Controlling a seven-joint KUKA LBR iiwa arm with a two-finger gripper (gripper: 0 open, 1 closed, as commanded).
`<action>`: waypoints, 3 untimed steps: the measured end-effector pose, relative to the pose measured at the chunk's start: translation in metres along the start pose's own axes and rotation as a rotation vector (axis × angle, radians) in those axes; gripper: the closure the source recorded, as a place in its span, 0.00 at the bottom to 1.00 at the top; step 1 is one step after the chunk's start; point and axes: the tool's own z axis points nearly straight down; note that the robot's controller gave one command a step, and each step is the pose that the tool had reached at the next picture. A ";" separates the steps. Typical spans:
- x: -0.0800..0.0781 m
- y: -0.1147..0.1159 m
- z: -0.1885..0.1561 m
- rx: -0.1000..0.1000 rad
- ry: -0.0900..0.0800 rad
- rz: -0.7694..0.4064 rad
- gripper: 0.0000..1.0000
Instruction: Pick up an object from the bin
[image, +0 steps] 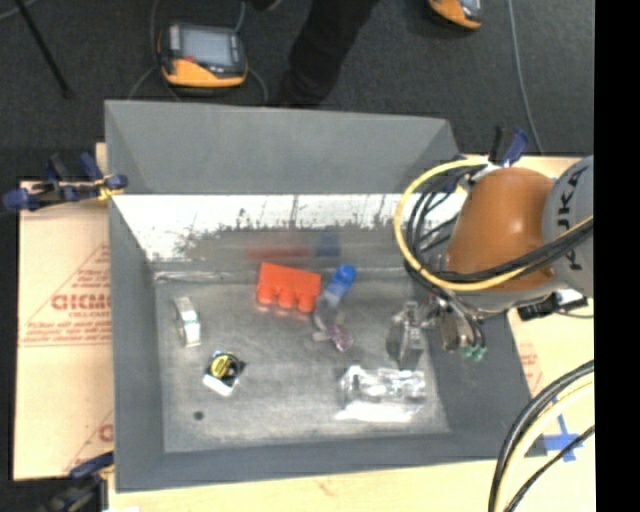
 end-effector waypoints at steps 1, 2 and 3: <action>0.001 0.000 0.004 0.000 0.007 -0.001 0.00; 0.043 -0.028 0.076 -0.004 0.011 -0.286 0.00; 0.041 -0.027 0.074 -0.002 0.005 -0.287 1.00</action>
Offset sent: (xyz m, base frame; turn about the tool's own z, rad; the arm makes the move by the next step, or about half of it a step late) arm 0.0000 0.0000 0.0000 0.0000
